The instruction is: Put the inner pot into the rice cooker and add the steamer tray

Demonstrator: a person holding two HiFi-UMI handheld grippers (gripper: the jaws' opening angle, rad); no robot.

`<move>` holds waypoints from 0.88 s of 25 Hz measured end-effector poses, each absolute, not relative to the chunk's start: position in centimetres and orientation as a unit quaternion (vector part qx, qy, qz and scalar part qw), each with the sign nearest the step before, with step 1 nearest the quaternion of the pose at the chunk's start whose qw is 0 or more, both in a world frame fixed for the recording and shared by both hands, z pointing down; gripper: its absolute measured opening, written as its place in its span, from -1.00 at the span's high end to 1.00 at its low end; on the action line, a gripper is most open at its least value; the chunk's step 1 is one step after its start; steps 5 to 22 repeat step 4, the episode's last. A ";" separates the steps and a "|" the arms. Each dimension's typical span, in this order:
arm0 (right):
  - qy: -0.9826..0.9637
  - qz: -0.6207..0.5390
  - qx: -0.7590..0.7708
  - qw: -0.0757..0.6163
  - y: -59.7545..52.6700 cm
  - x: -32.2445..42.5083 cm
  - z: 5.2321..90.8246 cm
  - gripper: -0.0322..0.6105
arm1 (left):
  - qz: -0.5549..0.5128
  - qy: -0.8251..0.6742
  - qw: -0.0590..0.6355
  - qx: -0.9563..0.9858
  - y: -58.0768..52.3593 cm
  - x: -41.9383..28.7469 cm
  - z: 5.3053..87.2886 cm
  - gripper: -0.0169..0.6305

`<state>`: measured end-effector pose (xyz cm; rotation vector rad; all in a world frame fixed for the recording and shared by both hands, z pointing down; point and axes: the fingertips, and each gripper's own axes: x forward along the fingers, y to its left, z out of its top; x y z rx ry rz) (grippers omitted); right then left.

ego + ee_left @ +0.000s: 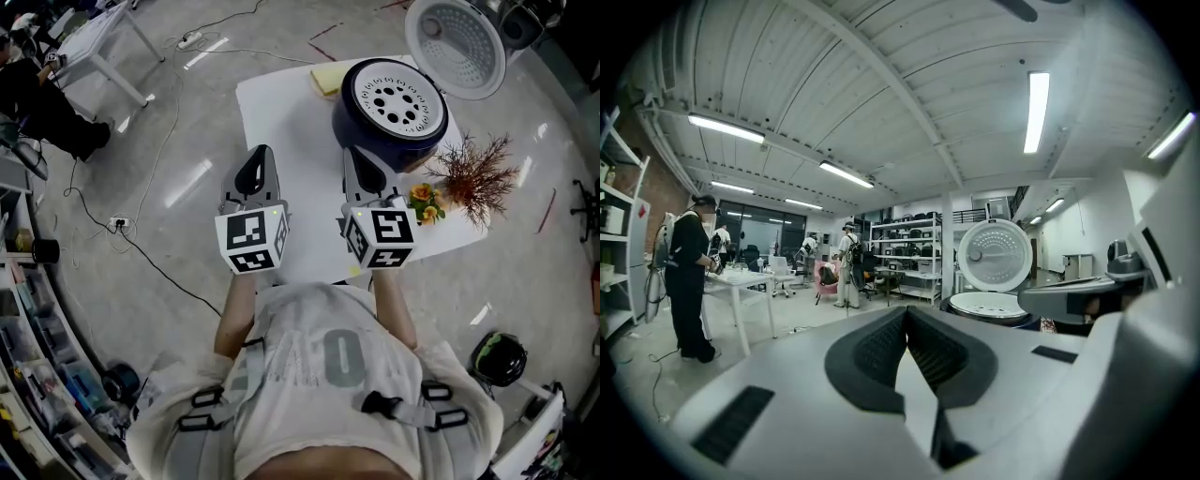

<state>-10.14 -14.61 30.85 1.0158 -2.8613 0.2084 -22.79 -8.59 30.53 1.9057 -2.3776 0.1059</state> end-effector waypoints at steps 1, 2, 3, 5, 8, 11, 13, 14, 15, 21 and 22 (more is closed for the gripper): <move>-0.939 0.068 0.333 0.050 -14.5 -10.1 30.9 0.88 | 0.035 -0.779 0.046 0.624 -8.5 -22.8 30.6 0.88; -0.939 0.068 0.333 0.051 -14.5 -10.1 30.9 0.88 | 0.036 -0.779 0.046 0.625 -8.4 -22.8 30.6 0.88; -0.939 0.067 0.333 0.051 -14.4 -10.1 31.0 0.88 | 0.037 -0.779 0.046 0.625 -8.4 -22.8 30.6 0.88; -0.939 0.067 0.333 0.052 -14.3 -10.1 31.0 0.88 | 0.037 -0.779 0.046 0.625 -8.3 -22.8 30.7 0.88; -0.939 0.067 0.333 0.052 -14.3 -10.1 31.0 0.88 | 0.037 -0.779 0.046 0.625 -8.3 -22.8 30.7 0.88; -0.939 0.067 0.333 0.052 -14.3 -10.1 31.0 0.88 | 0.037 -0.779 0.046 0.625 -8.3 -22.8 30.7 0.88; -0.939 0.067 0.333 0.052 -14.3 -10.1 31.0 0.88 | 0.037 -0.779 0.046 0.625 -8.3 -22.8 30.7 0.88; -0.939 0.067 0.333 0.052 -14.3 -10.1 31.0 0.88 | 0.037 -0.779 0.046 0.625 -8.3 -22.8 30.7 0.88; -0.939 0.067 0.333 0.052 -14.3 -10.1 31.0 0.88 | 0.037 -0.779 0.046 0.625 -8.3 -22.8 30.7 0.88; -0.939 0.067 0.333 0.052 -14.3 -10.1 31.0 0.88 | 0.037 -0.779 0.046 0.625 -8.3 -22.8 30.7 0.88; -0.939 0.067 0.333 0.052 -14.3 -10.1 31.0 0.88 | 0.037 -0.779 0.046 0.625 -8.3 -22.8 30.7 0.88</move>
